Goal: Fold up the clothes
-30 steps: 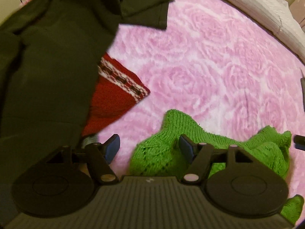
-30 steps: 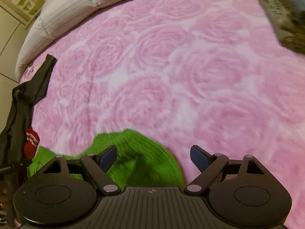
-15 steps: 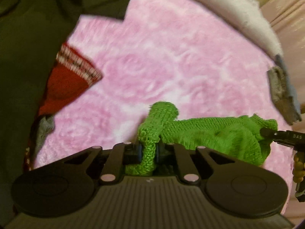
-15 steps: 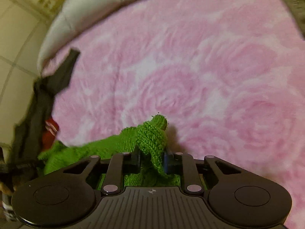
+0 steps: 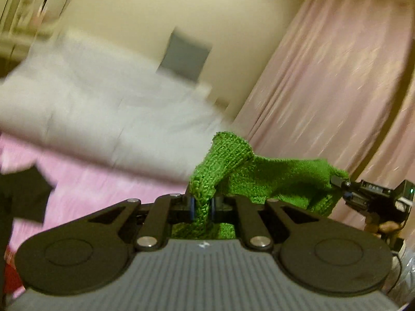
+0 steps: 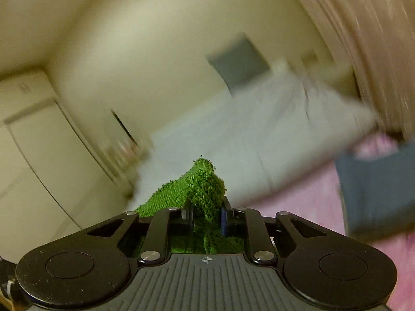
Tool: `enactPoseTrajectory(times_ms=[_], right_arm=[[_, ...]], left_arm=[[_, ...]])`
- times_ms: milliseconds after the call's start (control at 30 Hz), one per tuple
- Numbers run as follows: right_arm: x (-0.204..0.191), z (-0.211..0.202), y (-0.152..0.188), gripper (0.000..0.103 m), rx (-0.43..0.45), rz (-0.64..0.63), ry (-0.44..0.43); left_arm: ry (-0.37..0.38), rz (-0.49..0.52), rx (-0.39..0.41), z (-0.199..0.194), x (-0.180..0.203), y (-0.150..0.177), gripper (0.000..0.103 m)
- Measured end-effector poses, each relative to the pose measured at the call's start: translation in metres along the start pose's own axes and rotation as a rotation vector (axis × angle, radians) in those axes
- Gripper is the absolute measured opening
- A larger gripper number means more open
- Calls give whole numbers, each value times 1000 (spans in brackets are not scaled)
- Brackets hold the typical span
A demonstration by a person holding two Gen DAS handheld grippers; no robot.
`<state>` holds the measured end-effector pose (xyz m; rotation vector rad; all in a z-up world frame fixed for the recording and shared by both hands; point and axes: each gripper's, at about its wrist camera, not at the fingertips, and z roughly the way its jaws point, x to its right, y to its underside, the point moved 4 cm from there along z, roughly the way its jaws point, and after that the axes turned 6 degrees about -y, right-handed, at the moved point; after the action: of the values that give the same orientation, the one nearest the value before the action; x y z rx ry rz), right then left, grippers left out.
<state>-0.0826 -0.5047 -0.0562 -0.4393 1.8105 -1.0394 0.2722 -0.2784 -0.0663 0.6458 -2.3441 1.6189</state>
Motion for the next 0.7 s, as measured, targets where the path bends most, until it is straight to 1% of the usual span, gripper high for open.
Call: enactPoseTrajectory(times_ms=[100,133,200,233,267,300,333,367,433,500,567,600,700], right_arm=[[-21,-47,-27,17,66,-59,-74],[-27,-62,-31,18,69,-81,-101],[-31,-95,-29,22,42,-109,-150],[-28,-112,-23,26,3,-111,-166],[-24,-129,-14,41,-64,-116,-176],[-18,-144,-2,53,-143,-129,-166],[-10,-158,10,72,-204,-129,-124],[1,-170,23,75,-252,-116,-67],[22,-196,48,75,-348,-88,48],[41,-218,68,75,-428,-56,148],[55,-223,77,75,-463,-9,200],[62,-226,81,75,-480,15,226],[70,-222,88,75,-520,21,279]], left_arm=[[40,28,73,-34,39,-13,8],[48,37,77,-44,49,-11,8],[73,66,42,-65,67,5,10],[59,74,8,-74,70,18,13],[44,82,-26,-83,73,32,18],[28,90,-60,-92,77,46,21],[-19,90,-109,-102,78,66,24],[-65,81,-149,-111,79,83,24],[-147,22,-237,-125,72,116,24],[-236,-58,-296,-134,61,139,24],[-314,-126,-343,-140,53,155,24],[-346,-139,-355,-141,51,159,24],[-406,-128,-370,-136,56,162,27]])
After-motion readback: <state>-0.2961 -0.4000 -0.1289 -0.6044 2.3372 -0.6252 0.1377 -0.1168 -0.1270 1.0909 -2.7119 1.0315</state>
